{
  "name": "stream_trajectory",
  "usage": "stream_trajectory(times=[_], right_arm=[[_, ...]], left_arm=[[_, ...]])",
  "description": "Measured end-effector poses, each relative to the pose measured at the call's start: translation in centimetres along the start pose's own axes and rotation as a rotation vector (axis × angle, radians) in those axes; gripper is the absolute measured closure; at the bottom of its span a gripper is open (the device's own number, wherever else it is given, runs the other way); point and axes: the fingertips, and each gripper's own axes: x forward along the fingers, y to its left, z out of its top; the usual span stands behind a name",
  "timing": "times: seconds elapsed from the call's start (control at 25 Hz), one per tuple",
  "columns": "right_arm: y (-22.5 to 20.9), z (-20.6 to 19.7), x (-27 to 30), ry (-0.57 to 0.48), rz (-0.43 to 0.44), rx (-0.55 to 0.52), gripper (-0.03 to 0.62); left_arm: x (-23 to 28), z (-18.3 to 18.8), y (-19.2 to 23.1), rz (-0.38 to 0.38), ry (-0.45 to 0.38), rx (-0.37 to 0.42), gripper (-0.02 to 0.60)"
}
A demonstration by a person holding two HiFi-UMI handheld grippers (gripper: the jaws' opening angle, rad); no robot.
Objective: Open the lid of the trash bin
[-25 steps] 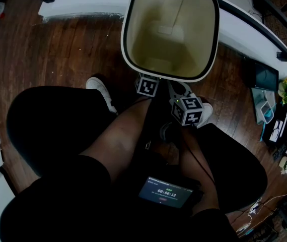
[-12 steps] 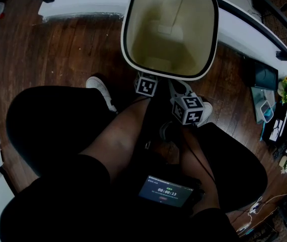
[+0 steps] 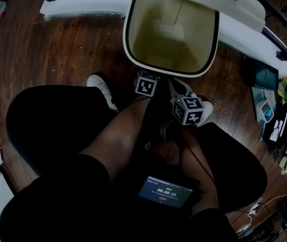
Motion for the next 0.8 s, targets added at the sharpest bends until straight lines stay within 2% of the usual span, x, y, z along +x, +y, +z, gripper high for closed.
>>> stream_trajectory(times=[0.28, 0.48, 0.64, 0.8], right_arm=[[0.5, -0.9, -0.6, 0.01, -0.009, -0.015, 0.579], [1.2, -0.1, -1.2, 0.004, -0.004, -0.051, 0.578], [1.9, 0.6, -2.1, -0.021, 0.0, -0.063, 0.578], [2.8, 0.5, -3.5, -0.048, -0.017, -0.064, 0.577]], left_arm=[[-1.1, 0.6, -0.4, 0.001, -0.048, 0.005, 0.551], [-2.1, 0.6, -0.5, -0.017, -0.023, 0.002, 0.549], [-3.9, 1.8, -1.3, -0.084, -0.117, -0.015, 0.548], [-7.0, 2.0, -2.6, -0.152, -0.2, 0.009, 0.546]])
